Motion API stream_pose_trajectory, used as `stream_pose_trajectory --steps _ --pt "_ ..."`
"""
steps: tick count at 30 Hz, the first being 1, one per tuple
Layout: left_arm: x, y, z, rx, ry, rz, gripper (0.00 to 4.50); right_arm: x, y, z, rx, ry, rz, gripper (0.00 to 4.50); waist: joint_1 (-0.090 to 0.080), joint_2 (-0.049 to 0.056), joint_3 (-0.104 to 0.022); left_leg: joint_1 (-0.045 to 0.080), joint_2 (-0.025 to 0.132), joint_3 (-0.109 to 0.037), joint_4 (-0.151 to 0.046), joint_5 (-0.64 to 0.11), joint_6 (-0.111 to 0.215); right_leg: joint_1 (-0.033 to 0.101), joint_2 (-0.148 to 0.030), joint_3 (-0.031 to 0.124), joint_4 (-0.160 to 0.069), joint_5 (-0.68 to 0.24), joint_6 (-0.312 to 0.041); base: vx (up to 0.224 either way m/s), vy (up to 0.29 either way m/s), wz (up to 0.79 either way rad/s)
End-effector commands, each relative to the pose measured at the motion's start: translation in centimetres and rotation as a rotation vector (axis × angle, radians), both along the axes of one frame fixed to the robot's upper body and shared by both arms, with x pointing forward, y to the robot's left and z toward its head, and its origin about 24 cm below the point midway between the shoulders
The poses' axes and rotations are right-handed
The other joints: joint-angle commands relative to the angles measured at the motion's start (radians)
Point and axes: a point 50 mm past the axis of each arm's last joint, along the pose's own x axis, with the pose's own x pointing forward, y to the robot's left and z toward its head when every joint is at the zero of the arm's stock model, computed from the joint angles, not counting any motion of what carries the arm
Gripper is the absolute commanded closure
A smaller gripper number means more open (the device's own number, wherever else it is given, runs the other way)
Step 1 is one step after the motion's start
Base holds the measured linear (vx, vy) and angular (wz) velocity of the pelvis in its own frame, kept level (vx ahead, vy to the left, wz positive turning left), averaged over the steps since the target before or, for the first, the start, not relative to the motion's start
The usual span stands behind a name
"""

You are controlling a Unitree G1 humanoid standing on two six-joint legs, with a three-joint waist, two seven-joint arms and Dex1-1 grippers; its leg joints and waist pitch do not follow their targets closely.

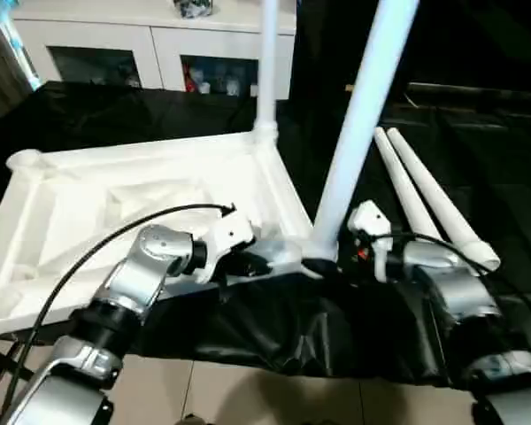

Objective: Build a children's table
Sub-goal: Rotate leg to tighten

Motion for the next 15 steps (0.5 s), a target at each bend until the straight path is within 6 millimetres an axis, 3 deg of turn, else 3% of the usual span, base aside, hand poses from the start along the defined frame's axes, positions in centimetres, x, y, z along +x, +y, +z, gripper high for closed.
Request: stream_pose_trajectory --steps 1,10,14,15 --pt "0.1 -1.0 1.1 -0.030 -0.051 -0.041 4.50 -0.8 1.5 0.0 0.020 0.017 0.114 1.31 0.001 0.005 -0.080 0.010 0.025 -0.005 -0.065 -0.223 0.048 0.060 -0.072 0.047 -0.078 -0.252 -0.216 0.000 0.000 0.00" --pt "0.0 -0.9 1.0 -0.033 -0.054 -0.023 4.50 -1.1 2.1 -0.2 0.026 0.035 0.114 1.75 0.003 0.002 -0.079 0.010 0.026 -0.005 -0.065 -0.214 0.045 0.059 -0.074 0.047 -0.078 -0.266 -0.209 0.000 0.000 0.00" --pt "1.6 -2.3 1.4 -0.069 -0.120 0.121 4.50 0.8 3.0 -1.1 0.008 -0.027 -0.163 1.77 -0.006 -0.004 -0.076 0.013 0.022 -0.005 -0.065 -0.232 0.023 0.055 -0.076 0.046 -0.085 -0.331 -0.191 0.000 0.000 0.00" --pt "1.7 -2.5 1.5 -0.074 -0.127 0.134 4.50 1.0 3.0 -1.2 0.006 -0.027 -0.194 1.77 -0.009 0.001 -0.074 0.015 0.019 -0.006 -0.066 -0.245 0.015 0.053 -0.075 0.045 -0.091 -0.371 -0.179 0.000 0.000 0.00"
